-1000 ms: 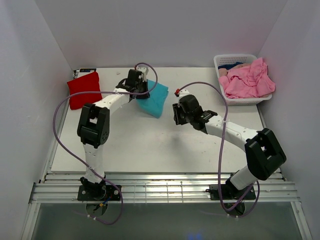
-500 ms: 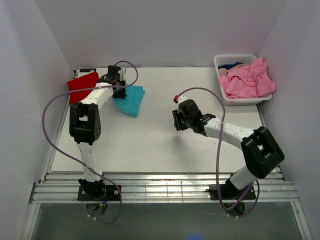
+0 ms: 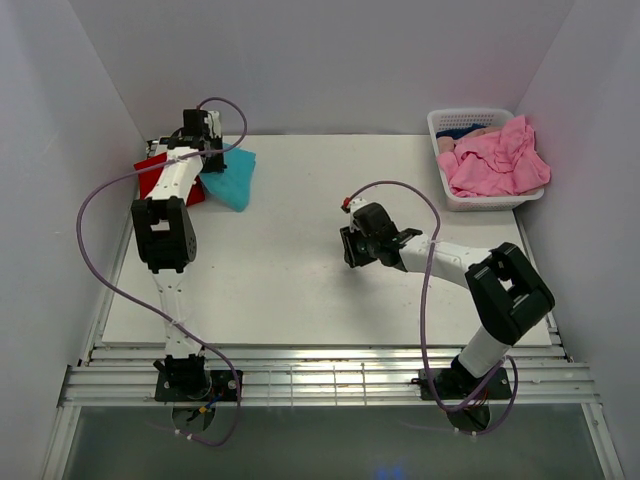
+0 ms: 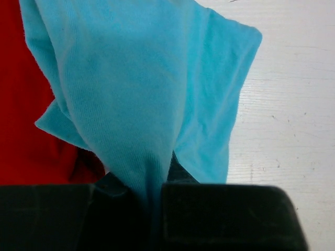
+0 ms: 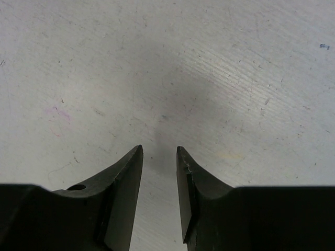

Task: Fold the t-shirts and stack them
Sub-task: Put the neatly folded tshirt into the corner of the board with the left arm

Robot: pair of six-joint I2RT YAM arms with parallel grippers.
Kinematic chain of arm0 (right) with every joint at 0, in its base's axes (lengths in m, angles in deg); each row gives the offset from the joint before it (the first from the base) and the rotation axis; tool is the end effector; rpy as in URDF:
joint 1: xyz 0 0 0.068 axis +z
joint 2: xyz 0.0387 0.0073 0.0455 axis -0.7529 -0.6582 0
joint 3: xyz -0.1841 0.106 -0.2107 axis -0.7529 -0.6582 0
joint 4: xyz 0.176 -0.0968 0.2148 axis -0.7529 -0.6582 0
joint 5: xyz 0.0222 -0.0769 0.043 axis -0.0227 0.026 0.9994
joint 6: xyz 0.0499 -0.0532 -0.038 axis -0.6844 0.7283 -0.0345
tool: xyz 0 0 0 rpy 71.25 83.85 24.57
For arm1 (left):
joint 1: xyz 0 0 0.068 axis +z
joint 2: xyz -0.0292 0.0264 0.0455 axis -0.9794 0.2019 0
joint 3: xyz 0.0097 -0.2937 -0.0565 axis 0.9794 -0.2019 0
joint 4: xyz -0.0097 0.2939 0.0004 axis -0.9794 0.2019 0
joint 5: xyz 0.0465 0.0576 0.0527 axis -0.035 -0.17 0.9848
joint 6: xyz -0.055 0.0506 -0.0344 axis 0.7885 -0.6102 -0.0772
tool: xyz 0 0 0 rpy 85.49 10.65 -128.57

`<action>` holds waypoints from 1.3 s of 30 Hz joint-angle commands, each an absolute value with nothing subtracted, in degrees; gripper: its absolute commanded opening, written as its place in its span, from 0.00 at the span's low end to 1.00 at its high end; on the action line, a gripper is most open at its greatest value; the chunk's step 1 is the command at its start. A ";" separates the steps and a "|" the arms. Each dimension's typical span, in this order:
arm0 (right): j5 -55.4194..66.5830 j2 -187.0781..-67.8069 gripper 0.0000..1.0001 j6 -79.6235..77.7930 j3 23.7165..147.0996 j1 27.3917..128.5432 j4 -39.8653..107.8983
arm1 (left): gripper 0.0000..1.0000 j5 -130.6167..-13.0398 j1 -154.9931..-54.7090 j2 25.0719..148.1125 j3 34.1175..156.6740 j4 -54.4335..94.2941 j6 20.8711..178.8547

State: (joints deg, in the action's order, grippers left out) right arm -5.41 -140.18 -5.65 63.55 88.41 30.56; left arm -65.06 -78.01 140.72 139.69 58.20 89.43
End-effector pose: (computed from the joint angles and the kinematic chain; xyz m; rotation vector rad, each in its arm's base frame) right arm 0.3083 0.2493 0.1689 -0.5451 2.3057 0.3703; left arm 0.5861 0.0017 0.2231 -0.0197 2.4301 -0.0379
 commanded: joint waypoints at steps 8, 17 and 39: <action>-2.59 -144.97 0.38 -6.84 65.23 88.66 33.03 | 0.03 -65.50 -72.91 139.95 148.99 57.54 86.61; 0.23 -146.82 0.38 -7.02 65.85 88.66 33.12 | 0.04 -66.20 -68.95 136.87 148.82 55.08 86.53; 2.69 -146.82 0.38 -7.55 64.35 89.01 34.00 | 0.03 -62.60 -63.15 122.89 126.15 35.74 93.56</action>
State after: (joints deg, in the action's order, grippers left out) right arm 1.38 -146.26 -7.20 64.41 88.46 32.66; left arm -64.15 -64.99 128.13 126.56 42.24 91.49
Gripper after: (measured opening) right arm 0.383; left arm 0.190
